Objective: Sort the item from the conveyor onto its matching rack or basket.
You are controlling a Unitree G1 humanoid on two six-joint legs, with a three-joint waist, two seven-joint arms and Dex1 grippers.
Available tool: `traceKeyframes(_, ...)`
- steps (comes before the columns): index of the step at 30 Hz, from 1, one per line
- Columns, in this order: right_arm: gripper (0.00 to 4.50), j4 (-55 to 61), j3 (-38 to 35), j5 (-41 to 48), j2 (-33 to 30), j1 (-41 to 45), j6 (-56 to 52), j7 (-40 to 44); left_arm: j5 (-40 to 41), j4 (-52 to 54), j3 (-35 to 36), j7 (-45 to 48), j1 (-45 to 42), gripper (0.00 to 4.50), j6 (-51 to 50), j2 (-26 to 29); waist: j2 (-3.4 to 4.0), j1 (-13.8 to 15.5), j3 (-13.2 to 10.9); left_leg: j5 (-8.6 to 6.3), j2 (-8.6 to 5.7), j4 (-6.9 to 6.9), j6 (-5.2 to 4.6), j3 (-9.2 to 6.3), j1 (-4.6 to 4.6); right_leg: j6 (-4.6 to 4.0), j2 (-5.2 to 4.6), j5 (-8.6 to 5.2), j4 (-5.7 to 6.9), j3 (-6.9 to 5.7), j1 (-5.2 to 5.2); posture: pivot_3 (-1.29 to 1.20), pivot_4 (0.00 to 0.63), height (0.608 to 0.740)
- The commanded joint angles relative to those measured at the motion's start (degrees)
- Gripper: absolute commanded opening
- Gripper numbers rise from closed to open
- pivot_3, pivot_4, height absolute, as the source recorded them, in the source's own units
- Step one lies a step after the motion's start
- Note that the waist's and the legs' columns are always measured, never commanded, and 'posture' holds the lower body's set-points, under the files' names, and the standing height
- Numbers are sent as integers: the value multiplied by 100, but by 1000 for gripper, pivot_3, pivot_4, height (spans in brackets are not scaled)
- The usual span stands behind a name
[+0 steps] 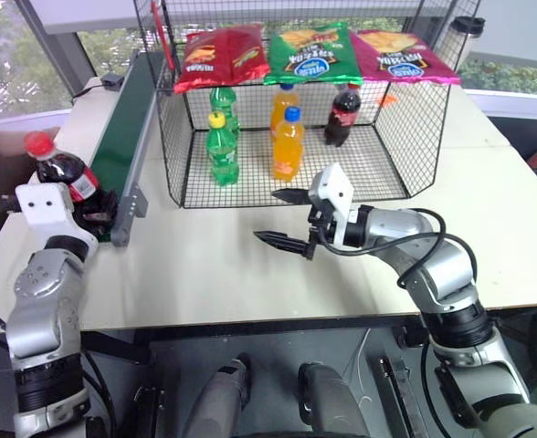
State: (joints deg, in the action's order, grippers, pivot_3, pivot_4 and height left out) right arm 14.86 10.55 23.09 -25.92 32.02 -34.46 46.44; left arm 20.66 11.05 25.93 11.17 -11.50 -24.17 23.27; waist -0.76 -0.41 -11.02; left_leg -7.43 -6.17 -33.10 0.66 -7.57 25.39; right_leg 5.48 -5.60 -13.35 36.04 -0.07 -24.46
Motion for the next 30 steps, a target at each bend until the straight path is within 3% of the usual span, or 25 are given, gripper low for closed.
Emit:
traceKeyframes(1, 4500, 109, -149, 14, -53, 18, 109, 13, 525, 525, 47, 316, -169, 2885, -87, 86, -1, 0, 0, 0, 0, 0, 0, 0, 0, 0, 0, 0, -1, 0, 0, 0, 150, 738)
traceKeyframes(7, 4500, 153, -219, 38, -66, 60, 47, -11, 905, 852, -308, 652, -510, 2885, -487, 306, -5, -21, -2, 0, 0, 1, 0, 0, 3, 0, 1, 0, -2, 0, -3, 0, 150, 738)
traceKeyframes(14, 4500, 190, -705, 523, 76, 434, -370, -232, 503, 236, -1853, 2064, -1145, 2885, -256, 616, -5, -21, -2, 0, -7, 0, -1, 6, 3, 0, 4, 0, -5, 0, 1, 0, 150, 738)
traceKeyframes(19, 4500, 142, -991, 774, 187, 686, -586, -480, -185, -548, -2997, 2800, -1577, 2885, 648, 329, -2, -29, -4, 1, 2, 12, -1, 5, 4, -1, 3, 0, -2, 3, -12, 0, 150, 738)
traceKeyframes(30, 4500, 357, -943, 807, 90, 663, -737, -676, -634, -1518, -3653, 3504, -2067, 2885, 1561, -379, -3, -30, -4, 4, -2, 9, -6, 5, 8, 1, 0, 1, -6, 1, -10, 0, 150, 738)
